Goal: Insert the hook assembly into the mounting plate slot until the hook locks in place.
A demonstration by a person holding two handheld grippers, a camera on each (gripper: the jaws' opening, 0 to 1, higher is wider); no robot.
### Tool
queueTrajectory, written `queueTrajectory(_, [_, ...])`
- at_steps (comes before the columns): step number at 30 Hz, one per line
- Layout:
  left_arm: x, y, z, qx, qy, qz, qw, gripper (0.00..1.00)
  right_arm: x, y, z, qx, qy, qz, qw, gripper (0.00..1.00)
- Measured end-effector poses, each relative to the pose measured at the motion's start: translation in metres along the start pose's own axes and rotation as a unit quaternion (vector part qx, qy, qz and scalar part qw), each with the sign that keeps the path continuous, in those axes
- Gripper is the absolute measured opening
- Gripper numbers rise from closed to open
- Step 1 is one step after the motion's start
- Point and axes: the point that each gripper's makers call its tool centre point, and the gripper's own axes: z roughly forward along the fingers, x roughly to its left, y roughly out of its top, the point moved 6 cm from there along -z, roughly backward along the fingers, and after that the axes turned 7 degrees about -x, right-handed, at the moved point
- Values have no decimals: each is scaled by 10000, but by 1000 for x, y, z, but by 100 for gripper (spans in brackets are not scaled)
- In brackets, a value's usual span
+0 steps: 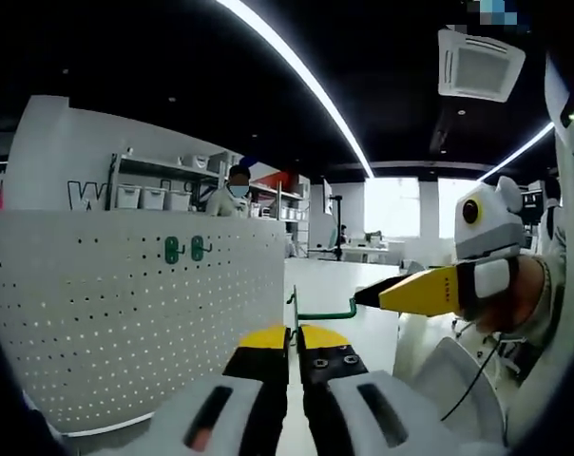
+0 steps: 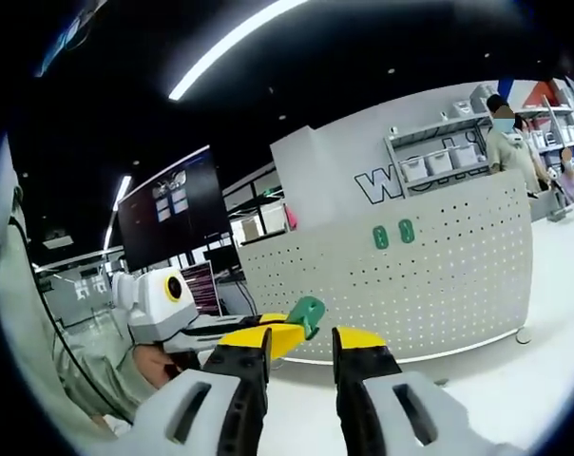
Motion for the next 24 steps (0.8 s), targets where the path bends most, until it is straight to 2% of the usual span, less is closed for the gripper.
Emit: queueTrajectory(24, [-13, 20, 1, -310, -237, 49, 9992, 3, 4, 9, 16, -229, 140, 466, 9986, 16])
